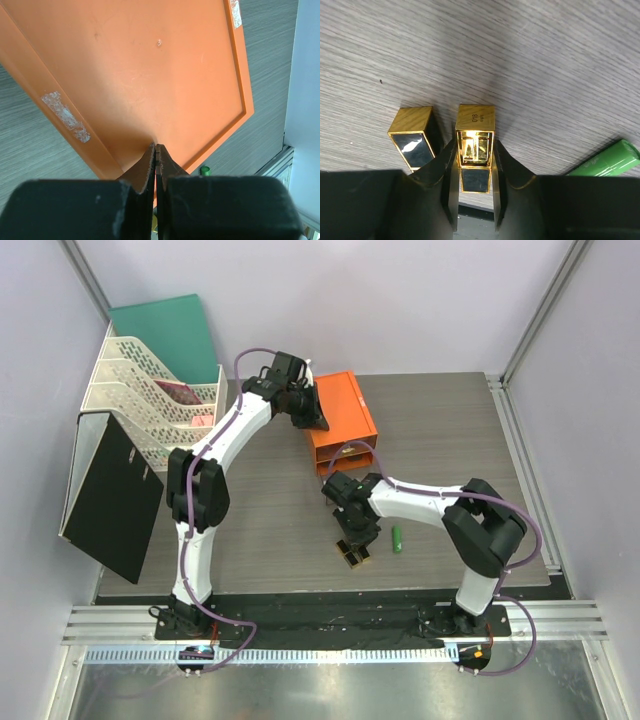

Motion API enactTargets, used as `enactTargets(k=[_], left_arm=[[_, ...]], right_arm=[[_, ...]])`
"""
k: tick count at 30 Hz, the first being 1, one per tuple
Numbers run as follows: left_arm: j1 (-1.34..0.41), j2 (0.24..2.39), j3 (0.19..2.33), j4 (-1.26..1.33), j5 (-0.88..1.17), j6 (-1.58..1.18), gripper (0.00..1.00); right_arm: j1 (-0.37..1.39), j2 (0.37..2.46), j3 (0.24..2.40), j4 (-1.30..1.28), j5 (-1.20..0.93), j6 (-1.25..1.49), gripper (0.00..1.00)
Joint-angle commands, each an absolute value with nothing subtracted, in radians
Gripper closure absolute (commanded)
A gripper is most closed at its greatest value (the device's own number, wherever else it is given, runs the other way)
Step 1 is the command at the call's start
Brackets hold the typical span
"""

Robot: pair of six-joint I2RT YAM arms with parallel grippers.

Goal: Organize the makeup

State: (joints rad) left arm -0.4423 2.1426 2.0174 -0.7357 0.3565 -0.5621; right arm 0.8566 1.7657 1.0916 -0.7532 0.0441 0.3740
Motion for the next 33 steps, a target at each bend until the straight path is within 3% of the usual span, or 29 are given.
enactTargets(k=[1,10,16,22,30,32,33], left_arm=[[-0.436,2.203,1.948,-0.948,0.267,-0.495,1.00],[-0.436,2.206,1.967,-0.951,0.270,-0.492,1.00],[-0.436,2.206,1.977,-0.951,0.275,-0.492,1.00],[-0.436,2.203,1.979,-0.956,0.262,-0.486,1.00],[-0.436,2.212,1.993,-0.956,0.265,-0.503,1.00],[-0.436,2.217,2.002,-0.965,0.264,-0.506,1.00],[-0.436,2.217,2.003,-0.965,0.262,-0.509,1.00]], right_arm=[[0.862,1.741,1.094,-0.779,0.113,0.387,0.99],[0.861,1.539,1.186,-0.761,0.264,0.399,0.99],[0.827,1.658,1.415,-0.733,0.383,0.290,0.99],[0.723,1.814,1.578,-0.716,0.354,0.259,0.99],[0.654,1.924,1.641,-0.650,0.286,0.230,0.99],[0.652,1.940,1.654,-0.652,0.276,0.219,0.96],[0.652,1.944,1.652,-0.653,0.270,0.215,0.85]])
